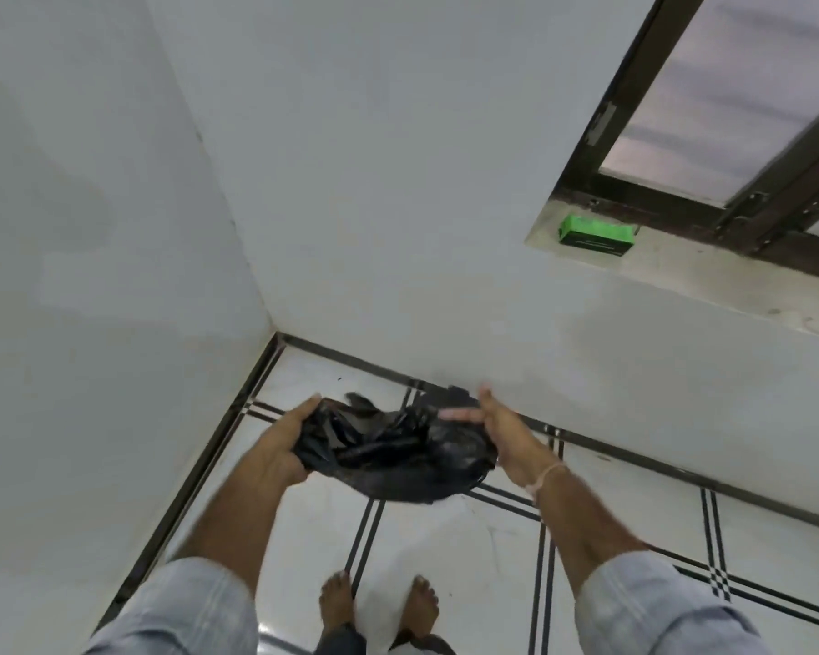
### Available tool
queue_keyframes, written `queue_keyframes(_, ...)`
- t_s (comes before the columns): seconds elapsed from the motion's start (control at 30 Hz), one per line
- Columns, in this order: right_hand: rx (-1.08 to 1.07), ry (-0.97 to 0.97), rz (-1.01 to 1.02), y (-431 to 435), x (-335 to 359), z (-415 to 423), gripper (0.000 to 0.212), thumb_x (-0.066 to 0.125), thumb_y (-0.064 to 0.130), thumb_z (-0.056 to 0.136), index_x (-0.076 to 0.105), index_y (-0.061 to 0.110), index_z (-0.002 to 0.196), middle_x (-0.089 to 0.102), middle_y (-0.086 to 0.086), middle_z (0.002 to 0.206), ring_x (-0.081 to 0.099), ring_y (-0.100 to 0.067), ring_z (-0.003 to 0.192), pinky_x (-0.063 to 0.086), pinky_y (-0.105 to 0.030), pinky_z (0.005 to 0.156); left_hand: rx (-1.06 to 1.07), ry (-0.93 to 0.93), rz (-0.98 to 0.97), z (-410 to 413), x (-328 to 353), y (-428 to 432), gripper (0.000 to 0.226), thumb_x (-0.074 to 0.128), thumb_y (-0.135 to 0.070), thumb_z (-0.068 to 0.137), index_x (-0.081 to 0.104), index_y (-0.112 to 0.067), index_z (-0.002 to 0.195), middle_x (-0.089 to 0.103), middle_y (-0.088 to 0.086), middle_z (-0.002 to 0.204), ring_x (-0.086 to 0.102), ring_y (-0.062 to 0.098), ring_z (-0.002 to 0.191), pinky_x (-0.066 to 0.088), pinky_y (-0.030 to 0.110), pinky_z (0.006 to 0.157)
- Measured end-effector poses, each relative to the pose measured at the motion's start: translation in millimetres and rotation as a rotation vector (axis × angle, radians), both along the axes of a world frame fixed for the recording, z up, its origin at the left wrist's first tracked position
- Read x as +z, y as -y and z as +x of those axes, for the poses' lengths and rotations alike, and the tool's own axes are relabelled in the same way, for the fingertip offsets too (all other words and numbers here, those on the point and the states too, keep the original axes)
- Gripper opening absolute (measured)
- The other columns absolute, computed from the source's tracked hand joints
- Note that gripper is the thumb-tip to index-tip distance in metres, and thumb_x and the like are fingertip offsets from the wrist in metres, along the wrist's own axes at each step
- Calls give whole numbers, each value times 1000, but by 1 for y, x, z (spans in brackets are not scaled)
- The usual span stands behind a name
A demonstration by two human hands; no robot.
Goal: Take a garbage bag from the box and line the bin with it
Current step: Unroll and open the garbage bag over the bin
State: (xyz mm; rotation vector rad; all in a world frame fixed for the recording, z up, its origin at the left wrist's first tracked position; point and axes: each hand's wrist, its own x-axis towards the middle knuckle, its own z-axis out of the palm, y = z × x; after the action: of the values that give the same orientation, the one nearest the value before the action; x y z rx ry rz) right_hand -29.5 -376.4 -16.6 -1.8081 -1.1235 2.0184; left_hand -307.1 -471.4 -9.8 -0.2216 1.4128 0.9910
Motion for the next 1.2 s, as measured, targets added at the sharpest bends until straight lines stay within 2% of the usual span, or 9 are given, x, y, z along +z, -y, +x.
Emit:
queue_keyframes(0.13, -376, -214, 67, -18, 25, 8, 87, 21, 76, 98, 67, 10, 131, 75, -14, 124, 71, -32, 112, 58, -42, 86, 124, 31, 120, -26, 2, -4, 35, 63, -43, 96, 66, -10, 84, 76, 15, 68, 74, 30, 66, 63, 43, 67)
queue_keyframes(0.23, -509, -295, 92, -12, 29, 6, 86, 23, 76, 98, 65, 11, 136, 73, -15, 129, 68, -34, 119, 57, -45, 90, 125, 55, 194, -38, -3, -3, 35, 64, -45, 95, 69, -11, 86, 78, 16, 79, 75, 30, 71, 62, 44, 60)
queue_keyframes(0.53, -197, -232, 225, -7, 40, -26, 81, 22, 74, 99, 59, 17, 143, 71, -4, 135, 68, -19, 124, 54, -36, 97, 3, 19, 302, -34, 15, -31, 44, 65, -47, 93, 72, -4, 101, 78, 18, 99, 75, 32, 88, 57, 49, 81)
queue_keyframes(0.67, -213, -226, 264, -16, 35, -36, 74, 27, 74, 97, 60, 22, 139, 73, 1, 130, 71, -11, 114, 54, -29, 88, 41, 13, 367, -30, 14, -44, 37, 59, -40, 99, 76, -7, 93, 80, 14, 92, 78, 27, 77, 59, 45, 76)
queue_keyframes(0.77, -161, -166, 318, -24, 25, -39, 64, 48, 74, 87, 73, 26, 122, 79, 4, 115, 76, -9, 104, 53, -36, 103, 94, 22, 412, -35, 3, -53, 45, 55, -35, 102, 82, -12, 73, 80, 11, 89, 78, 24, 75, 64, 40, 63)
queue_keyframes(0.9, -151, -132, 396, -44, 16, -30, 52, 55, 56, 98, 75, 15, 123, 79, 4, 117, 76, -13, 105, 53, -41, 106, 89, -31, 349, -36, -14, -61, 26, 54, -28, 104, 72, -13, 94, 80, 6, 86, 76, 24, 80, 63, 34, 59)
queue_keyframes(1.0, -177, -229, 315, -58, 11, -20, 99, 79, 63, 60, 64, 3, 138, 67, -14, 137, 78, -18, 96, 62, -24, 79, 63, -7, 307, -26, -34, -76, 31, 53, -32, 104, 71, -8, 112, 78, 12, 106, 72, 28, 98, 62, 34, 67)
queue_keyframes(1.07, -107, -223, 286, -66, 10, -16, 103, 82, 72, 48, 73, 5, 126, 75, -11, 124, 78, -23, 98, 60, -22, 79, 51, 1, 293, -23, -37, -80, 41, 54, -37, 102, 67, -4, 124, 73, 18, 117, 74, 30, 99, 63, 39, 71)
queue_keyframes(1.2, -225, -223, 157, -89, -9, -7, 74, 62, 71, 80, 75, 12, 122, 74, -15, 127, 72, -31, 117, 57, -40, 97, 8, -7, 285, -9, -50, -99, 51, 54, -38, 101, 62, 1, 132, 69, 23, 126, 70, 35, 110, 63, 41, 80)
